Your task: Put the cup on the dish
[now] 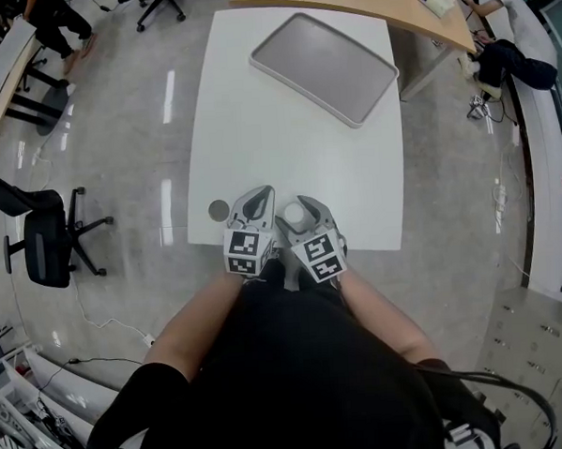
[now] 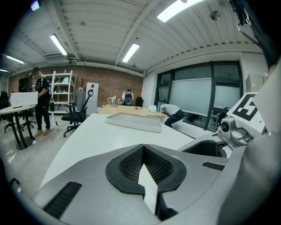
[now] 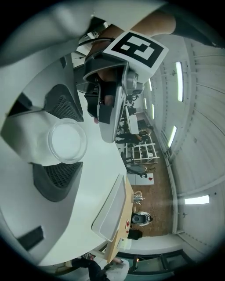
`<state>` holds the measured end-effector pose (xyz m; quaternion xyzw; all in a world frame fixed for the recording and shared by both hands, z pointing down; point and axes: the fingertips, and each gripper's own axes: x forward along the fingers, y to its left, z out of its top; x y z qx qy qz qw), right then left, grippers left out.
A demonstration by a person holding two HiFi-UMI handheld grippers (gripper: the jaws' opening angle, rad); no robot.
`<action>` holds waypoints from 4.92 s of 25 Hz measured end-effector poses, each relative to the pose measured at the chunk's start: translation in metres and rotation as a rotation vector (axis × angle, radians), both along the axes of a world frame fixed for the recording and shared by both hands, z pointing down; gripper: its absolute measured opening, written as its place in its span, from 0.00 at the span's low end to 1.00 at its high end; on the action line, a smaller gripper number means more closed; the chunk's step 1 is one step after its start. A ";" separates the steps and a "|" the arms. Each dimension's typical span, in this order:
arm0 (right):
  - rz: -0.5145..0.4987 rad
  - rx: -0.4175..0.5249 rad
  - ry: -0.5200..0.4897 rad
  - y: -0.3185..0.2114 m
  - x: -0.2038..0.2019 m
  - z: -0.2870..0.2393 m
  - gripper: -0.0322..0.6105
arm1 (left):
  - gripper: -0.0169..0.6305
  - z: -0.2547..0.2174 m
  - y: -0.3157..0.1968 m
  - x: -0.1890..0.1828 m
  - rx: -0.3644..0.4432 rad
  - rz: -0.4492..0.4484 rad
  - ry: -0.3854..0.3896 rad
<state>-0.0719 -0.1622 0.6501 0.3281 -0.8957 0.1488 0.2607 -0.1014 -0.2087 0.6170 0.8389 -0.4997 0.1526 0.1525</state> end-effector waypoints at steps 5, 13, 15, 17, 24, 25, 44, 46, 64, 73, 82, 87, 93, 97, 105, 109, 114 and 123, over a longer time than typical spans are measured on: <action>-0.005 0.007 0.050 -0.004 -0.005 0.022 0.42 | 0.04 0.003 0.003 -0.006 -0.004 0.006 -0.007; 0.020 0.035 0.104 -0.005 0.004 0.015 0.42 | 0.04 -0.005 0.010 -0.005 0.005 0.022 -0.010; 0.036 0.044 0.097 -0.005 0.010 0.009 0.42 | 0.04 -0.008 0.010 -0.003 0.012 0.032 -0.005; 0.054 0.046 0.089 -0.005 0.017 0.002 0.42 | 0.04 -0.012 0.010 0.000 0.018 0.035 0.003; 0.149 0.069 0.011 -0.018 0.041 -0.051 0.42 | 0.04 -0.045 0.000 0.017 0.071 0.043 0.022; 0.160 0.079 0.004 -0.022 0.045 -0.061 0.42 | 0.04 -0.051 -0.003 0.020 0.082 0.042 0.026; 0.197 0.195 -0.085 -0.067 0.137 -0.190 0.42 | 0.04 -0.167 -0.042 0.104 0.282 0.008 0.067; 0.191 0.203 -0.086 -0.070 0.146 -0.196 0.42 | 0.04 -0.169 -0.044 0.113 0.289 0.000 0.069; 0.309 0.218 -0.081 -0.156 0.154 -0.223 0.42 | 0.04 -0.187 -0.122 0.113 0.294 0.066 0.110; 0.340 0.219 -0.032 -0.215 0.139 -0.221 0.42 | 0.04 -0.187 -0.183 0.102 0.293 0.104 0.116; 0.300 0.176 -0.033 -0.283 0.134 -0.195 0.42 | 0.04 -0.160 -0.250 0.099 0.266 0.035 0.079; 0.286 0.160 -0.019 -0.339 0.139 -0.168 0.42 | 0.04 -0.134 -0.303 0.102 0.268 0.010 0.035; 0.286 0.117 0.008 -0.403 0.130 -0.107 0.42 | 0.04 -0.068 -0.357 0.097 0.224 0.005 0.007; 0.280 0.056 0.018 -0.428 0.120 -0.060 0.42 | 0.04 -0.029 -0.378 0.097 0.189 0.004 -0.002; 0.268 0.004 0.051 -0.446 0.103 0.008 0.42 | 0.04 0.020 -0.395 0.089 0.142 -0.032 0.039; 0.272 0.008 0.081 -0.439 0.101 0.021 0.42 | 0.04 0.016 -0.392 0.086 0.150 -0.029 0.056; 0.283 0.020 0.041 -0.440 0.105 0.021 0.42 | 0.04 0.015 -0.390 0.086 0.134 -0.038 0.069; 0.320 0.120 -0.036 -0.427 0.105 -0.057 0.42 | 0.04 -0.051 -0.368 0.069 0.232 -0.032 0.042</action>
